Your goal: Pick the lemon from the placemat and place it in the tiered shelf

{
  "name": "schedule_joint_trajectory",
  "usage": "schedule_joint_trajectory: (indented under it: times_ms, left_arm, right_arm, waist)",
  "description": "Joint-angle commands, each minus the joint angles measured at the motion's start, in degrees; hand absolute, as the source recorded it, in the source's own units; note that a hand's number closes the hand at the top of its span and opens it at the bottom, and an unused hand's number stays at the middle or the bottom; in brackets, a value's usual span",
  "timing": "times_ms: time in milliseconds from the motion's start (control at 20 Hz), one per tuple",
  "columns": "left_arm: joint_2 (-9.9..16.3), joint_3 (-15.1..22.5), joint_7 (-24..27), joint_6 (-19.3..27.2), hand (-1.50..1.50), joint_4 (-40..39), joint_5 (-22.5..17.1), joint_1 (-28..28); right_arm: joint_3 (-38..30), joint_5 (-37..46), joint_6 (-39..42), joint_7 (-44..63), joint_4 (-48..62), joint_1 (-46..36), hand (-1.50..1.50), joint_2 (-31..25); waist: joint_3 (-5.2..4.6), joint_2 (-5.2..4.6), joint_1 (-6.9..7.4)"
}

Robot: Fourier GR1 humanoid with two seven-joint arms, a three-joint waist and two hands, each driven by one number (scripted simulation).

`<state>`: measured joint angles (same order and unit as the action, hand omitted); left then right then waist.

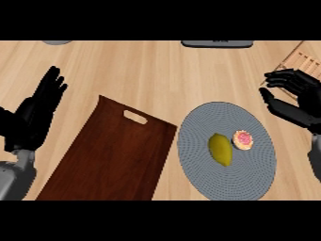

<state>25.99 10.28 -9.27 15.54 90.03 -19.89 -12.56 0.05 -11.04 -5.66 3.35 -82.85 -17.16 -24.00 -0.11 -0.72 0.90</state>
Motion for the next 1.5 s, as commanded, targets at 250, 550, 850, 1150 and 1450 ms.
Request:
schedule_joint_trajectory:
  times_ms: [250,550,850,1150,1450]
  left_arm:
    - [-0.91,-2.91,1.15,-3.32,0.00,-4.87,-0.58,-1.16]
    - [-0.97,-3.06,3.18,-5.21,0.00,-5.90,-0.82,0.78]
    - [-2.02,-1.73,1.00,-2.77,0.00,-5.94,1.00,-1.72]
    - [-1.83,-2.65,-1.00,-4.38,0.00,-5.75,-0.15,-2.68]
    - [-2.19,-5.26,0.80,-5.92,0.00,-5.74,0.71,-1.51]
  right_arm:
    - [-3.85,-14.70,19.76,-5.19,0.63,-0.78,-1.50,-0.10]
    - [4.06,-9.69,27.39,8.34,-6.29,-0.19,-1.50,-10.78]
    - [13.86,8.97,29.06,17.74,-15.14,-7.81,-1.50,-22.18]
    - [25.25,18.93,26.21,35.90,-22.60,-12.25,-1.50,-15.48]
    - [30.04,23.50,28.46,46.24,-26.69,-10.37,-1.50,-7.97]
  waist:
    - [0.12,0.72,-1.04]
    - [-0.06,0.83,-1.41]
    - [-0.30,1.14,-0.82]
    - [-0.05,0.84,-0.30]
    - [0.07,0.85,-1.05]
